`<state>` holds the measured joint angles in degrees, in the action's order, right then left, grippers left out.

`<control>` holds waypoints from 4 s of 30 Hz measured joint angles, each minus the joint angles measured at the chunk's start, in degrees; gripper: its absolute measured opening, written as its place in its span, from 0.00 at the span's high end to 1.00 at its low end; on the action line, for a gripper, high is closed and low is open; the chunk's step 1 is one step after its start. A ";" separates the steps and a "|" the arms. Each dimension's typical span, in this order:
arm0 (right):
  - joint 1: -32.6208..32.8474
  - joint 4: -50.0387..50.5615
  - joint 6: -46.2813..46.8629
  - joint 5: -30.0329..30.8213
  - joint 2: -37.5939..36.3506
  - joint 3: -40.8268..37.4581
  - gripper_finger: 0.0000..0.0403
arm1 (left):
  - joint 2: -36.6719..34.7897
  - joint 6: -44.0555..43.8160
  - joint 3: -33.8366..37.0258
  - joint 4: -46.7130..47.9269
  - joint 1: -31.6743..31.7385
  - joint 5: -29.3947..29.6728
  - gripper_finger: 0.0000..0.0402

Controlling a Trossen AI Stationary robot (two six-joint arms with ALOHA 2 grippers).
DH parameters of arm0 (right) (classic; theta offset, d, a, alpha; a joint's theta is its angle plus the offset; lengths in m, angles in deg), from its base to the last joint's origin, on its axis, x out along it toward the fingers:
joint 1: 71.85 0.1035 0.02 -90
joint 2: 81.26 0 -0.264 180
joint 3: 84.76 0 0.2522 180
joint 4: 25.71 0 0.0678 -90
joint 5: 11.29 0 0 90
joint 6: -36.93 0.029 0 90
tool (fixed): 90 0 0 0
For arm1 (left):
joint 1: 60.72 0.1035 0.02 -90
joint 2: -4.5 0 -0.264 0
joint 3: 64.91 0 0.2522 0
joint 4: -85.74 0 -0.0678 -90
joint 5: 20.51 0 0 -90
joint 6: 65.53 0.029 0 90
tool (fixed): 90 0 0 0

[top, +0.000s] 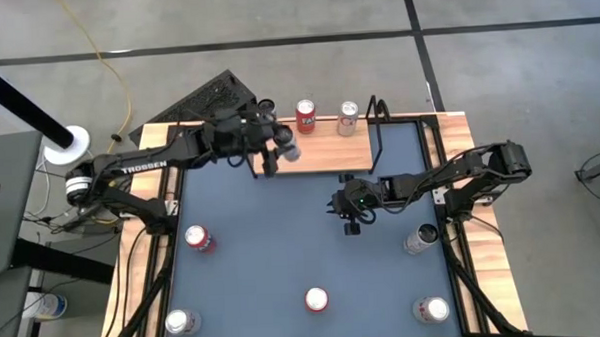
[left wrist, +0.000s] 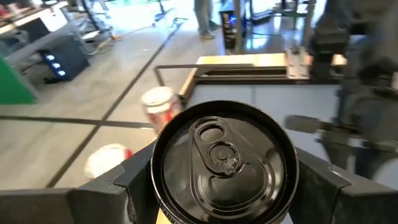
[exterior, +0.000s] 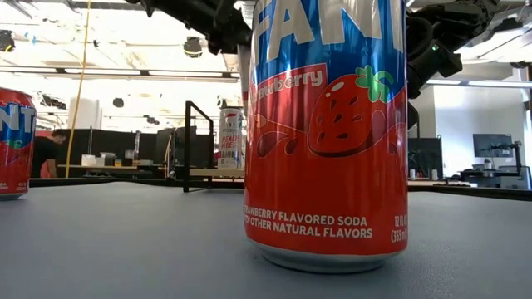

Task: Place canned beverage on shelf
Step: Put the left white-pink soda can on the shelf aligned with the other white-pink soda can

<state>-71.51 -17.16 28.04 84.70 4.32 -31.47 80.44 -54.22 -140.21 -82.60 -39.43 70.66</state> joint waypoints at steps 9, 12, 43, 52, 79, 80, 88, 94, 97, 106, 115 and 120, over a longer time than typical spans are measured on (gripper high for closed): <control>0.00 0.02 -0.13 -0.10 0.00 0.00 0.76 | 0.00 -2.31 -0.15 0.39 7.74 -4.59 0.38; 0.00 0.02 -0.13 -0.13 0.00 0.00 0.76 | 0.09 -2.73 -0.06 2.30 9.10 -6.81 0.38; 0.04 -0.37 0.49 -0.70 0.00 -0.28 0.76 | 6.64 3.35 0.00 10.30 13.59 -10.01 0.38; 0.02 -0.37 0.44 -1.56 0.00 -0.28 0.76 | 6.64 0.15 3.93 4.93 15.84 -9.94 0.38; 0.02 -0.35 0.31 -1.61 0.00 -0.28 0.76 | 6.64 -0.15 8.20 -2.56 18.14 -10.86 0.38; 0.02 -0.35 0.31 -1.61 0.02 -0.28 0.76 | 6.64 -0.59 8.20 -2.54 18.32 -10.86 0.38; 0.02 -0.35 0.33 -1.61 0.00 -0.28 0.76 | 6.64 -1.89 8.20 -2.60 18.32 -10.88 0.38; 0.02 -0.37 0.38 -1.61 0.02 -0.28 0.76 | 6.64 -2.34 8.20 -2.63 18.32 -10.81 0.38; 0.02 -0.35 0.48 -1.61 0.01 -0.28 0.76 | 6.64 -2.38 8.20 -2.60 18.31 -9.64 0.38; 0.02 -0.35 0.46 -1.61 0.02 -0.28 0.76 | 6.64 -4.54 8.20 -2.52 18.26 -5.12 0.31; 0.02 -0.37 0.44 -1.63 0.00 -0.28 0.76 | 6.62 -3.63 8.16 -2.65 18.04 -6.95 0.27; 0.02 -0.37 0.42 -1.63 0.00 -0.31 0.76 | 6.62 -2.70 8.13 -2.32 18.04 -7.15 0.27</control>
<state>-71.49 -17.53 28.46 83.07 4.32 -31.78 87.06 -56.92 -132.08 -84.92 -21.39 63.50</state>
